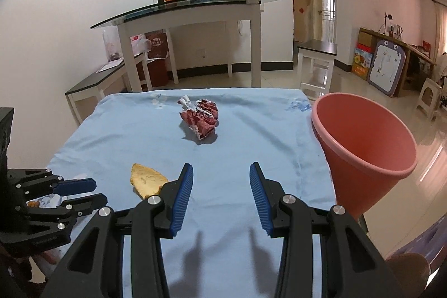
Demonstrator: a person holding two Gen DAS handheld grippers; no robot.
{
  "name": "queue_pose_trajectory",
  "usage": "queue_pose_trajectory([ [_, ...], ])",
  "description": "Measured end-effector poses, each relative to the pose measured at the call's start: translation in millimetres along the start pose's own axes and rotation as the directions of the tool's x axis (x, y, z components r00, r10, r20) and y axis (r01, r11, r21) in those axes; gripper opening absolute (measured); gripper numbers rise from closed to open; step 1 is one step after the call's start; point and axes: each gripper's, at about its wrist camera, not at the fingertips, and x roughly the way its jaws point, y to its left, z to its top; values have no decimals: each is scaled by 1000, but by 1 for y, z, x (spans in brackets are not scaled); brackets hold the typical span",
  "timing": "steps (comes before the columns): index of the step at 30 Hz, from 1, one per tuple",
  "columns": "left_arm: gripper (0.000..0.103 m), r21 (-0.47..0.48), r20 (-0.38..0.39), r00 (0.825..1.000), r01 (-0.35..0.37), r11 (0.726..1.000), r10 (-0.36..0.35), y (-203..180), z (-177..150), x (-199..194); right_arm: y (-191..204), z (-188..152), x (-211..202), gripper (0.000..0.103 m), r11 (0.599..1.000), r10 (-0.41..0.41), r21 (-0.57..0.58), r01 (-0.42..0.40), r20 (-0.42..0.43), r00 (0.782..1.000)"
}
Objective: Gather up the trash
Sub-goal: 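Move the left tool toward the yellow peel while the right tool approaches the red foil wrapper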
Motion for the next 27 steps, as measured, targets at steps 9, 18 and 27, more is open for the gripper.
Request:
queue_pose_trajectory([
  [9, 31, -139, 8, 999, 51, 989, -51, 16, -3, 2, -11, 3, 7, 46, 1000, 1, 24, -1, -25, 1000],
  [18, 31, -171, 16, 999, 53, 984, -51, 23, 11, 0, -8, -3, 17, 46, 997, 49, 68, -42, -97, 994],
  [27, 31, -184, 5, 997, 79, 980, -80, 23, 28, 10, -18, -3, 30, 46, 987, 116, 129, -100, -124, 985],
])
